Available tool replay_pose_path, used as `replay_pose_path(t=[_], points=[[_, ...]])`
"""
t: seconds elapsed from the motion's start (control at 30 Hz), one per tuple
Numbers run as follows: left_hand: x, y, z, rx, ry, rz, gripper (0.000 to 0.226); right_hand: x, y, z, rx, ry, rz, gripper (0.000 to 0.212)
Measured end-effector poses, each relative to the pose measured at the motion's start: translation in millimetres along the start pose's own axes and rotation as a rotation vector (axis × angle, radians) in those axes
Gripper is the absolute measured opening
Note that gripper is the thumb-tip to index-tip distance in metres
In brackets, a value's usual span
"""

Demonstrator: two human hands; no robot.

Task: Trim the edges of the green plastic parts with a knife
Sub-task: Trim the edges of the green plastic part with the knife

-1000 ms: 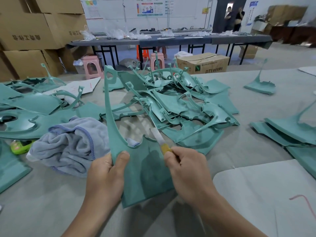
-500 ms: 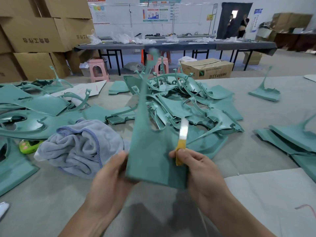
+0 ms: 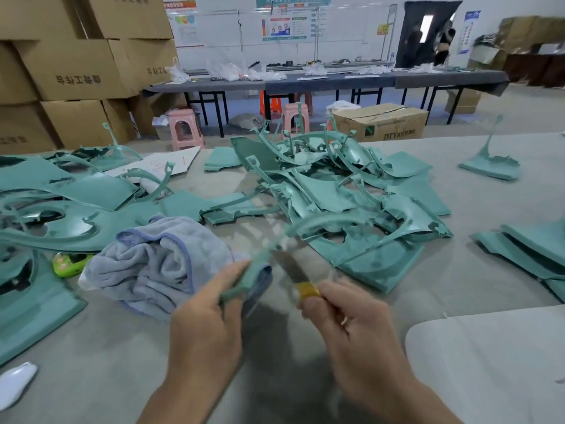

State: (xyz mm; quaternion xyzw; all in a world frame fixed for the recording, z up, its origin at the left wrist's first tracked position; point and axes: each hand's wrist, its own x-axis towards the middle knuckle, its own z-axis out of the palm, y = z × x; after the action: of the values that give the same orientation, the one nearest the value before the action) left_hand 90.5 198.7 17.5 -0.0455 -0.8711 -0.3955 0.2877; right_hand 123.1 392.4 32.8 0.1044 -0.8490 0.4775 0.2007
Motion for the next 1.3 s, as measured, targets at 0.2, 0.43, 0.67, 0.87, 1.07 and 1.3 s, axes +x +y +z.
replay_pose_path(t=[0.2, 0.43, 0.67, 0.87, 1.07, 1.3], points=[[1, -3, 6, -0.057, -0.142, 0.032, 0.040, 22, 7, -5, -0.386, 0.102, 0.183, 0.043], [-1, 8, 0, -0.098, -0.145, 0.061, 0.053, 15, 10, -5, -0.021, -0.089, 0.062, 0.033], [2, 4, -9, -0.103, -0.103, -0.003, 0.050, 44, 47, -24, -0.207, 0.246, 0.565, 0.038], [-1, 2, -9, -0.143, -0.064, 0.064, 0.052, 25, 24, -4, 0.020, 0.027, 0.201, 0.034], [6, -10, -10, -0.201, 0.184, -0.124, 0.010, 39, 59, -34, -0.155, 0.326, 0.536, 0.040], [39, -31, -30, -0.667, 0.492, -0.417, 0.028, 19, 24, -12, -0.580, -0.214, 0.413, 0.032]])
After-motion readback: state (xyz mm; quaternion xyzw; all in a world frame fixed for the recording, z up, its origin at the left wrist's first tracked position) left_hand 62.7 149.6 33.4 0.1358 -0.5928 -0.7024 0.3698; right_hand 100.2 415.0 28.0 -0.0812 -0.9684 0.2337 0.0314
